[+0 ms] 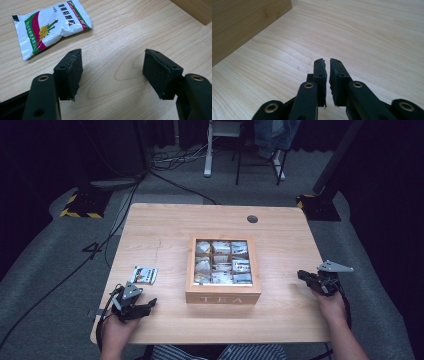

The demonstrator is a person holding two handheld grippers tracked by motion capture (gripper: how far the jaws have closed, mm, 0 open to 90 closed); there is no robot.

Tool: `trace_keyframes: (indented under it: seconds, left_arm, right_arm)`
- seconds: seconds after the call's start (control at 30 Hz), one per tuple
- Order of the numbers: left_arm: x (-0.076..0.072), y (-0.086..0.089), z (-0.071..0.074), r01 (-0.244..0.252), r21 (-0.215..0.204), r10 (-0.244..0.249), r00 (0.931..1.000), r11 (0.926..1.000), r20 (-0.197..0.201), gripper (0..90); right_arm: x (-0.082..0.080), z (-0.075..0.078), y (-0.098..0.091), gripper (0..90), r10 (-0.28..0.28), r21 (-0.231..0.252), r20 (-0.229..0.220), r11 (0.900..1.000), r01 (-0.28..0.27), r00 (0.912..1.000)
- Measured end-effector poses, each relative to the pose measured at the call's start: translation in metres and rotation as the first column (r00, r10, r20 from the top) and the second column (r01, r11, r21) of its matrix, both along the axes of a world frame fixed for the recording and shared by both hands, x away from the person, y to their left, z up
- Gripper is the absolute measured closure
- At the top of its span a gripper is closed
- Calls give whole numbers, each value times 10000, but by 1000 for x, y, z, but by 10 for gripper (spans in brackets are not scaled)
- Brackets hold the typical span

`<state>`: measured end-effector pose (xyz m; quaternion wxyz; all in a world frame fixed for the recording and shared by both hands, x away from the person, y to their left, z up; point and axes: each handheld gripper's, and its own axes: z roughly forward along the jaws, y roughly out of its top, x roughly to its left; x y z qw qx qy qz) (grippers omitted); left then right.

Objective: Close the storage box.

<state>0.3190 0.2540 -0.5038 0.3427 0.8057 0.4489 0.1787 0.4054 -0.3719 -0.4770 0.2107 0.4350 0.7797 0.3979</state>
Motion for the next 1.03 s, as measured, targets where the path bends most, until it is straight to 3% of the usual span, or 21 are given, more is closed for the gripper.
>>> trace_keyframes:
  seconds: [0.13, 0.27, 0.47, 0.63, 0.73, 0.77, 0.8, 0.83, 0.87, 1.03]
  left_arm:
    - [0, -1, 0, -43, -39, 43, 10000, 10000, 3, 330]
    - [0, -1, 0, -55, -42, 55, 10000, 10000, -45, 331]
    - [1, -1, 0, -57, -11, 57, 10000, 10000, -2, 331]
    - [1, -1, 0, -49, -6, 49, 10000, 10000, 6, 331]
    - [0, -1, 0, -54, -7, 54, 10000, 10000, 8, 331]
    - [0, -2, 0, -69, -16, 69, 10000, 10000, 2, 331]
    - [0, -2, 0, -74, -13, 74, 10000, 10000, -13, 331]
    - [0, -2, 0, -74, -7, 74, 10000, 10000, 5, 331]
    - [0, -2, 0, -79, -3, 79, 10000, 10000, 7, 331]
    - [0, -2, 0, -76, 6, 76, 10000, 10000, 2, 331]
  right_arm:
    - [1, -6, 2, 829, 57, 180, -186, 9998, -54, 9998]
    - [3, -15, 10, 816, 354, -231, -281, 9991, -360, 9990]
    - [7, -23, 16, 803, 446, -402, -592, 9981, -470, 9972]
    - [8, -25, 21, 758, 450, -402, -410, 9981, -466, 9981]
    - [9, -25, 22, 662, 329, -427, -420, 9985, -347, 9986]
    - [10, -25, 22, 589, 480, -346, -479, 9982, -497, 9977]
    - [10, -25, 26, 481, 625, -574, -426, 9962, -649, 9971]
    - [10, -25, 26, 481, 625, -574, -426, 9962, -649, 9971]
    - [11, -26, 28, 395, 543, -590, -483, 9966, -571, 9974]
    - [12, -26, 29, 312, 315, -670, -564, 9971, -353, 9979]
